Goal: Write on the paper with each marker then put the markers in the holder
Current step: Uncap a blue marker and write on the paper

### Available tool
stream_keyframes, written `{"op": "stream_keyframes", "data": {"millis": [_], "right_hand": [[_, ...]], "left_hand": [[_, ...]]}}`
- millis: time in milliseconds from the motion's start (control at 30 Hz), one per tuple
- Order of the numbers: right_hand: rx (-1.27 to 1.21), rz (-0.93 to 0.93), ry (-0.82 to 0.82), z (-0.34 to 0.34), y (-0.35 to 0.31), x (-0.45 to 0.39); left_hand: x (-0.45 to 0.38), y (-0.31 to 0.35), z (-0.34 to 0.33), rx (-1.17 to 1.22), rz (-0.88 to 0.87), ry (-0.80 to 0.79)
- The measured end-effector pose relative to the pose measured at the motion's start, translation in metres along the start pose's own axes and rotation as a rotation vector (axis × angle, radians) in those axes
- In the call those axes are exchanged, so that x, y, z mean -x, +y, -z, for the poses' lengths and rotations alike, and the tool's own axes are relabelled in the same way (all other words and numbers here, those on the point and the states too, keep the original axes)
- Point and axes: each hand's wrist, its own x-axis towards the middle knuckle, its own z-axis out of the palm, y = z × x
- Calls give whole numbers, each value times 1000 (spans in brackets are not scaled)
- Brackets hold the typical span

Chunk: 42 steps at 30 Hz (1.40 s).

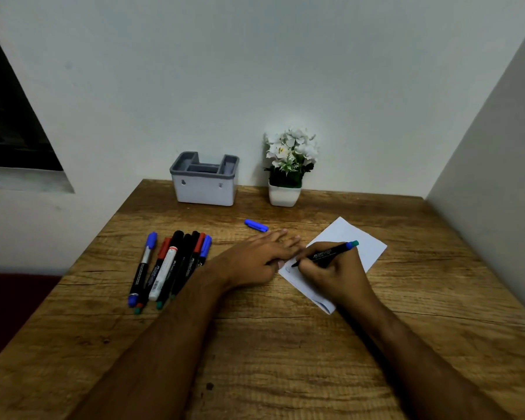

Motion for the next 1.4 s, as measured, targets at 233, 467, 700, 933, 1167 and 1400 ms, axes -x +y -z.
{"op": "stream_keyframes", "data": {"millis": [233,467,700,933,1167,1400], "right_hand": [[-24,-1,7,1,-3,0],[-35,-20,21,0,-4,1],[-29,-32,23,-1,-2,-1],[-39,-24,39,-1,-4,-1],[-79,-6,56,1,-8,2],[-96,34,111,3,-13,8]], "left_hand": [[1,1,1,-5,4,1],[1,1,1,-4,-3,7],[-1,-1,-2,-2,-4,13],[2,3,1,4,1,15],[0,2,1,-5,11,15],[1,1,2,84,62,15]]}}
